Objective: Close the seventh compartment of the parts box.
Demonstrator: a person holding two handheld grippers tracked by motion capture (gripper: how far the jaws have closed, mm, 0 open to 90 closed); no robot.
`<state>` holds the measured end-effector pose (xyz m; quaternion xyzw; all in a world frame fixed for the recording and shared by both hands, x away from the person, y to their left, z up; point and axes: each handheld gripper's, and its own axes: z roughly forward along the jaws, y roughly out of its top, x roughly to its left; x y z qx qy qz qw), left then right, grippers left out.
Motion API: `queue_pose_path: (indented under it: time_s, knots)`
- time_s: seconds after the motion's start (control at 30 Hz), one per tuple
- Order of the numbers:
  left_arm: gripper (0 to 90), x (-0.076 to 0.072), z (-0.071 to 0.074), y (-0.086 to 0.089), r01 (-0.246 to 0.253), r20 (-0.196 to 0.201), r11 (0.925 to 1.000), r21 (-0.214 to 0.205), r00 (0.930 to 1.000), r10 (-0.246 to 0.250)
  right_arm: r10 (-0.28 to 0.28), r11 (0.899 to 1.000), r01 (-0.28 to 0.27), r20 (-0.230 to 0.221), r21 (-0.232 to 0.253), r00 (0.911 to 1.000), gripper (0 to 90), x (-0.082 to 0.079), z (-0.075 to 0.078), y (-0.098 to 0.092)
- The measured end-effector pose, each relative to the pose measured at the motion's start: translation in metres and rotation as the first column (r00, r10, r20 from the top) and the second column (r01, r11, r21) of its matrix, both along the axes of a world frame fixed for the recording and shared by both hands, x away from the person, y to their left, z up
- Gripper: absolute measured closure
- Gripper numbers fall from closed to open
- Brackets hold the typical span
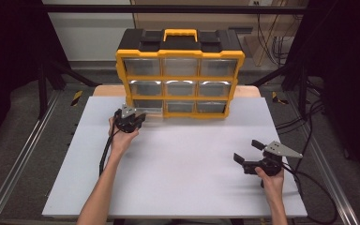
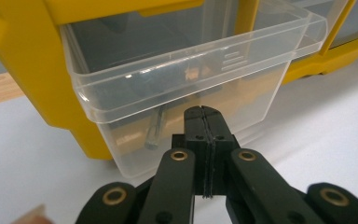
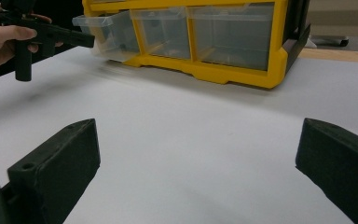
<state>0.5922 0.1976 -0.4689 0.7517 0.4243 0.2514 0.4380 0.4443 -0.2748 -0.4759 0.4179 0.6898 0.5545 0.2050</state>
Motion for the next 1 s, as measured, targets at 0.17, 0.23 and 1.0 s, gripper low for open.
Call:
queue_pose_path:
  time_s: [0.17, 0.23, 1.0]
  knots:
    - [89.3, 0.002, 0.001, -0.001, 0.003, 0.006, 0.9998, 0.017, 1.0, -0.003, 0.0, 1.0, 0.0, 0.001, 0.001, 1.0, 0.4, 0.0, 0.0, 0.0]
    - [89.3, 0.003, 0.001, -0.002, 0.0, 0.008, 0.9999, 0.014, 1.0, 0.0, -0.002, 1.0, 0.002, 0.002, 0.001, 1.0, 0.4, 0.0, 0.0, 0.0]
    - [89.2, 0.011, 0.002, -0.004, -0.004, 0.02, 0.9999, 0.017, 0.9998, 0.003, -0.003, 1.0, 0.003, 0.004, 0.001, 1.0, 0.4, 0.0, 0.0, 0.0]
